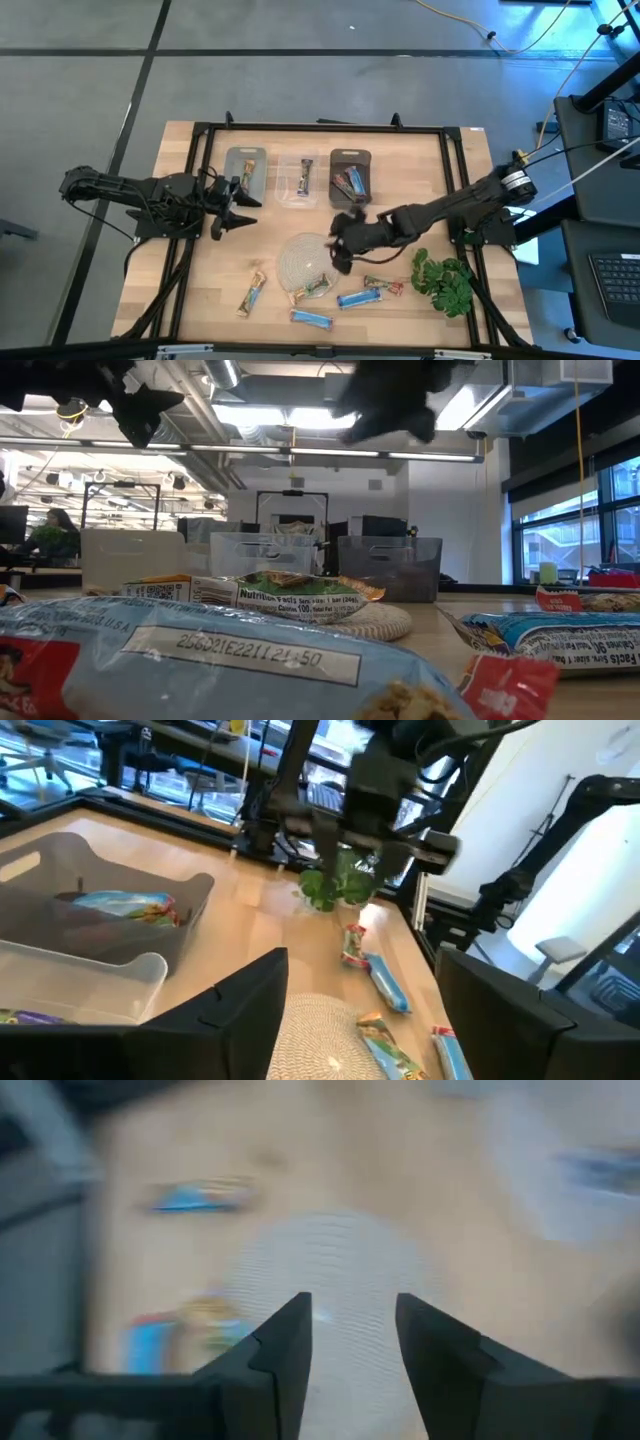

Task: Pick and place Granola Bars by type
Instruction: Put the yellow granola bar into the gray bin

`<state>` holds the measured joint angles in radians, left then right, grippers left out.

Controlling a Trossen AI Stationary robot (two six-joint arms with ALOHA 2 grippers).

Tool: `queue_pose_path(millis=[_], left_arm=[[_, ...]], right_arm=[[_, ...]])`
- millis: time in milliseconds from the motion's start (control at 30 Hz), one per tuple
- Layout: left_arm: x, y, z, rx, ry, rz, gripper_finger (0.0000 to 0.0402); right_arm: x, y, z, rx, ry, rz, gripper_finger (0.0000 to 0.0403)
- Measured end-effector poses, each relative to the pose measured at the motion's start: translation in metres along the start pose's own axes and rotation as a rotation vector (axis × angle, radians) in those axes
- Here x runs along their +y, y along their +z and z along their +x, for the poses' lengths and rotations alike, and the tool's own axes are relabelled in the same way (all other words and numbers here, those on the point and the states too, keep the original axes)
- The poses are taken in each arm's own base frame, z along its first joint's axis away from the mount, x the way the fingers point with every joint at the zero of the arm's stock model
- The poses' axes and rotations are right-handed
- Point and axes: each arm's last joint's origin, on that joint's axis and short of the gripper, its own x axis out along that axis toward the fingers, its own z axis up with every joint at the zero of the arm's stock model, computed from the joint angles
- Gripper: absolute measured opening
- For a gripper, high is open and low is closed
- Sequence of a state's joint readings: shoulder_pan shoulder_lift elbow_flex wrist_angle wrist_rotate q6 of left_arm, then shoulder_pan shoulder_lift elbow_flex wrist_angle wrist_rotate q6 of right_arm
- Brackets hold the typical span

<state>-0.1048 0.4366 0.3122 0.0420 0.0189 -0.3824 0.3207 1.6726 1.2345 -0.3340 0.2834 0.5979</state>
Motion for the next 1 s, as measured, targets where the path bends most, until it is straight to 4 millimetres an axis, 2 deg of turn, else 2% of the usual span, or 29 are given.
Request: queue_pose_path(millis=[100,200,333,500,700,833,1000], left_arm=[[0.0,0.0,0.0,0.001,0.01,-0.06,0.0248],[0.001,0.001,0.001,-0.024,0.045,-0.123,0.0246],[-0.002,0.001,0.007,0.011,0.065,-0.152,0.0245],[-0.013,0.006,0.023,0.089,0.19,-0.146,0.0244],[-0.037,0.009,0.048,0.249,0.387,-0.214,0.0246],[-0.054,0.0,0.066,0.378,0.53,-0.325,0.0246],[-0.074,-0.025,0.092,0.52,0.703,-0.456,0.0244]], right_arm=[[-0.001,-0.005,0.009,-0.058,0.176,-0.039,0.0149],[-0.008,-0.013,0.004,-0.107,0.203,-0.075,0.0149],[-0.023,-0.024,-0.02,-0.138,0.18,-0.107,0.0149],[-0.045,-0.035,-0.06,-0.202,0.215,-0.115,0.0149],[-0.071,-0.061,-0.087,-0.222,0.227,-0.113,0.0149],[-0.083,-0.075,-0.093,-0.224,0.223,-0.131,0.0149],[-0.09,-0.085,-0.092,-0.216,0.213,-0.169,0.0149]])
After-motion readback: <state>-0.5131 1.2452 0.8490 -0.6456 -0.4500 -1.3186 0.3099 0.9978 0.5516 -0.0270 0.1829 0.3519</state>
